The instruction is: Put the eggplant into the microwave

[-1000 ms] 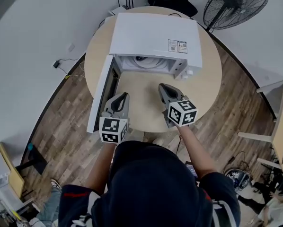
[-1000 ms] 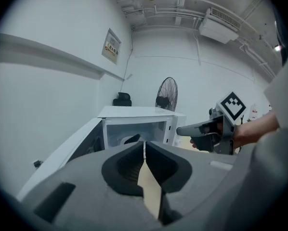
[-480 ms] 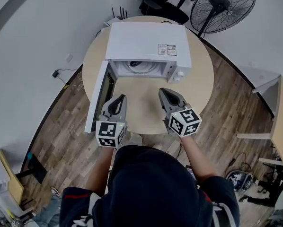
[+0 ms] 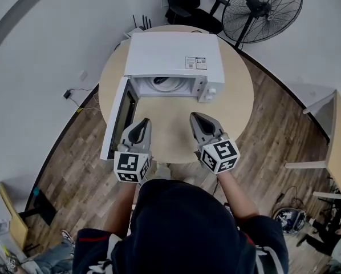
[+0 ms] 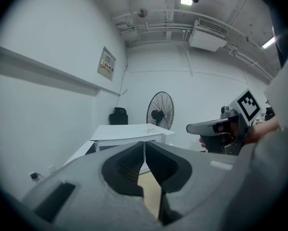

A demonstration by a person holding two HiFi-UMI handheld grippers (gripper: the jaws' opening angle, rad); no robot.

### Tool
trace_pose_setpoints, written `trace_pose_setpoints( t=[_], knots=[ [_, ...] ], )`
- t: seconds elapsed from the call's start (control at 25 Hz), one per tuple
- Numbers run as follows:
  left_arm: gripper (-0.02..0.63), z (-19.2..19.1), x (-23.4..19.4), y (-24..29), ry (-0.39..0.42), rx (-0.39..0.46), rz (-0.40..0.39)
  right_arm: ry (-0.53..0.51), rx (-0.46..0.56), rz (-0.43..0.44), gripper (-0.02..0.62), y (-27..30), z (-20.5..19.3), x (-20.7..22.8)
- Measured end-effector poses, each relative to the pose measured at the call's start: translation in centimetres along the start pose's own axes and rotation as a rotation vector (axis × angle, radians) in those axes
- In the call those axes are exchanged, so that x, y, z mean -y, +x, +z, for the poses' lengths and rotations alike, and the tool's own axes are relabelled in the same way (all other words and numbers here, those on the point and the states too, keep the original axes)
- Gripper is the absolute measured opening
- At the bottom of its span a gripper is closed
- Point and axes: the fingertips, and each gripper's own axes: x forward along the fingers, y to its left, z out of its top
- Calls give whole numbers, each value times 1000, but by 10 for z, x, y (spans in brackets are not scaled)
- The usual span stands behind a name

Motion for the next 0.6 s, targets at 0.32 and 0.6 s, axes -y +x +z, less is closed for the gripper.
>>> trace_pose_setpoints(
  t=[0.32,0.6],
  knots=[
    [28,1,6,-3,0,9,-3,17,10,6,11,-1,1,1],
    [28,4,10,-7,-3,19,-5,17,19,15,11,-2,4,1]
  ],
)
